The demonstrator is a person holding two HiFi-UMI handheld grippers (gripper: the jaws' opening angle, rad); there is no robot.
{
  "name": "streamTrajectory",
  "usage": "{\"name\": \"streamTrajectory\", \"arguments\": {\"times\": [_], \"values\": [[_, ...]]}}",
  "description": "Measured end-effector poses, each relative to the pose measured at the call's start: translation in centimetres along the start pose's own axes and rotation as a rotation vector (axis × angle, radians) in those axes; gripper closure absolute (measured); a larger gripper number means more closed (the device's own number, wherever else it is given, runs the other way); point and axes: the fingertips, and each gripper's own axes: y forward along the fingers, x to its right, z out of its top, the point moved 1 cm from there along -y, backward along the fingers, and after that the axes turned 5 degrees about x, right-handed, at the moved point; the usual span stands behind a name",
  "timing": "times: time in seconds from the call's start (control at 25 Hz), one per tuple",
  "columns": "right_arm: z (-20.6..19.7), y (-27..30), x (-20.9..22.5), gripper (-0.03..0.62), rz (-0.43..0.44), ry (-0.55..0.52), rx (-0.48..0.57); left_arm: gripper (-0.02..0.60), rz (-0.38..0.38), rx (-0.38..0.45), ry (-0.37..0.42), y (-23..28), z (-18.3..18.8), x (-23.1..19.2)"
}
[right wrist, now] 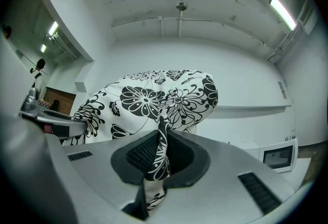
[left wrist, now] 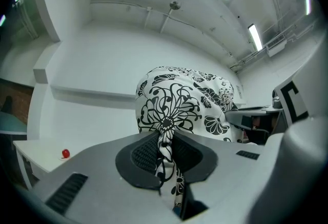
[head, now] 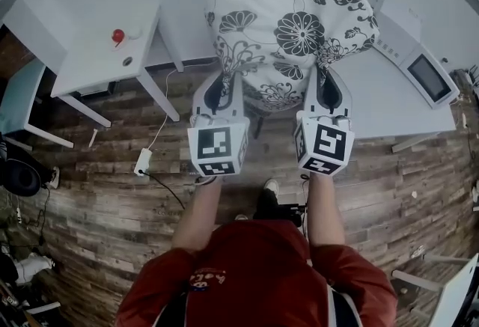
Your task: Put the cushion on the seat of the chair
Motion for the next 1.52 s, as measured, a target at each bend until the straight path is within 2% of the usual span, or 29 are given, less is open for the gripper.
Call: {"name": "streamTrajectory", "arguments": {"times": [0.12, 0.28, 0.52, 1.08, 1.52], "values": [[-0.4, 0.3, 0.5, 0.545, 0.031, -0.005, 0.061, 0.518, 0.038, 0.053, 0.013, 0.0, -0.4, 0.5], [-0.5, 0.3, 0.5, 0.546, 0.032, -0.022, 0.082, 0.518, 0.037, 0.08, -0.002, 0.2, -0.9, 0.5], [-0.2, 0.1, 0.4, 0.546, 0.002, -0.026, 0.078, 0.518, 0.007, 0.081, -0.01, 0.4, -0.7, 0.3], [-0.8, 0.8, 0.6, 0.546, 0.035, -0.01, 0.101, 0.518, 0.036, 0.09, 0.005, 0.8, -1.1, 0.3], [-0.4, 0.2, 0.5, 0.546, 0.018, -0.035, 0.051, 0.518, 0.017, 0.06, -0.024, 0.6, -1.0, 0.4]]}}
